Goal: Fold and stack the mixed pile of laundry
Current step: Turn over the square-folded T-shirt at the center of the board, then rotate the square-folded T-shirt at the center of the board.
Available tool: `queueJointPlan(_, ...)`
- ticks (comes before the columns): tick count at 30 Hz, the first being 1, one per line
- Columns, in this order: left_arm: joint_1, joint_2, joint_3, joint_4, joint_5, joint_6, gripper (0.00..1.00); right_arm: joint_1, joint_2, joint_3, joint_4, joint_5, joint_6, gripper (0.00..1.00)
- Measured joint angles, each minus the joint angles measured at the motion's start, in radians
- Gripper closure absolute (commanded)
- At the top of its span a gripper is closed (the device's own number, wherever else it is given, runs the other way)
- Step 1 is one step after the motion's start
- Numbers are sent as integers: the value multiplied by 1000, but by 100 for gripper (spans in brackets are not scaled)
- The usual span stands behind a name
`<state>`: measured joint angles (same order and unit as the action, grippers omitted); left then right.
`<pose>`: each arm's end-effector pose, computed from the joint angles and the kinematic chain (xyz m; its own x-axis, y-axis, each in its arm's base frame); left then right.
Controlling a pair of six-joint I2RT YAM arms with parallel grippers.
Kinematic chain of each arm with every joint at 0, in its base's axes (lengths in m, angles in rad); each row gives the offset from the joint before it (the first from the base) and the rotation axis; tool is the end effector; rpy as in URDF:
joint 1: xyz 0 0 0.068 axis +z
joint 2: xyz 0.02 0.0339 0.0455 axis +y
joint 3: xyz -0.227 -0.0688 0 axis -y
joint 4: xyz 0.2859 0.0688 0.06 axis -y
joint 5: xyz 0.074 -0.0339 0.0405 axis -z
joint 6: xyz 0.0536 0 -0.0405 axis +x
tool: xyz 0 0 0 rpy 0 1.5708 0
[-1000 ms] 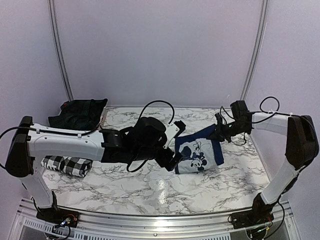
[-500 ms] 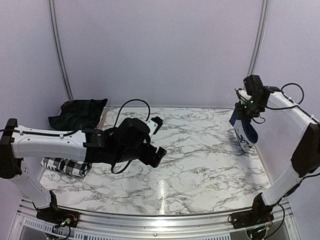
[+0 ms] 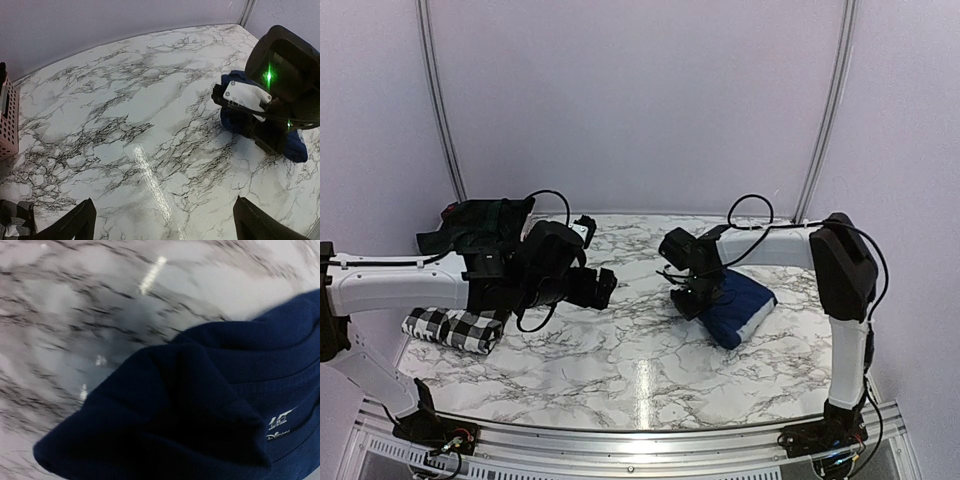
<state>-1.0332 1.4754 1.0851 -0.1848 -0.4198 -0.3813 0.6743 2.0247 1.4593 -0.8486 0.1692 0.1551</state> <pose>0.2178 -0.3227 0.2193 -0.4852 0.1503 -0.8614 0.4618 0.8806 -0.1065 0.3282 0.2507 0.0897 -0.8542 -0.4878 -0.1800 -0.4686 0.8722 -0.1402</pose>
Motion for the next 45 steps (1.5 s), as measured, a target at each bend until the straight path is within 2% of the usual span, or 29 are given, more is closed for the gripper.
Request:
queueJointPlan(2, 20, -11, -17, 0, 9, -35, 1, 71, 27, 52, 3, -60, 23, 63)
queueJointPlan(3, 27, -18, -28, 1, 12, -51, 1, 90, 33, 82, 15, -122, 32, 54)
queueJointPlan(5, 37, -34, -53, 1, 19, -85, 1, 109, 37, 121, 44, -240, 52, 41)
queueJointPlan(8, 53, -76, -102, 8, 27, -135, 1, 113, 36, 193, 69, -418, 66, 31)
queueJointPlan(11, 62, -117, -138, 28, 44, -168, 1, 91, 1, 253, 108, -560, 63, 33)
queueJointPlan(14, 68, -109, -135, 60, 101, -173, 1, 19, -116, 210, 165, -689, 75, 39)
queueJointPlan(18, 53, 15, -49, 81, 211, -149, 1, -199, -317, 19, 251, -784, 80, 48)
queueJointPlan(21, 31, 147, 45, 102, 291, -138, 1, -348, -348, -104, 274, -784, 56, 52)
queueJointPlan(23, 24, 209, 86, 113, 332, -139, 1, -382, -333, -181, 273, -770, 29, 54)
queueJointPlan(29, 26, 317, 143, 131, 423, -182, 1, -365, -292, -431, 295, -771, 1, 58)
queueJointPlan(32, 42, 325, 135, 134, 448, -215, 1, -337, -296, -490, 341, -787, 7, 58)
queueJointPlan(40, 147, 268, 1, 144, 460, -281, 1, -49, -327, -536, 457, -864, 151, 53)
queueJointPlan(42, 160, 243, -27, 140, 460, -290, 6, -11, -354, -534, 443, -878, 171, 53)
queueJointPlan(45, 160, 207, -62, 137, 478, -307, 17, -32, -415, -518, 397, -857, 175, 54)
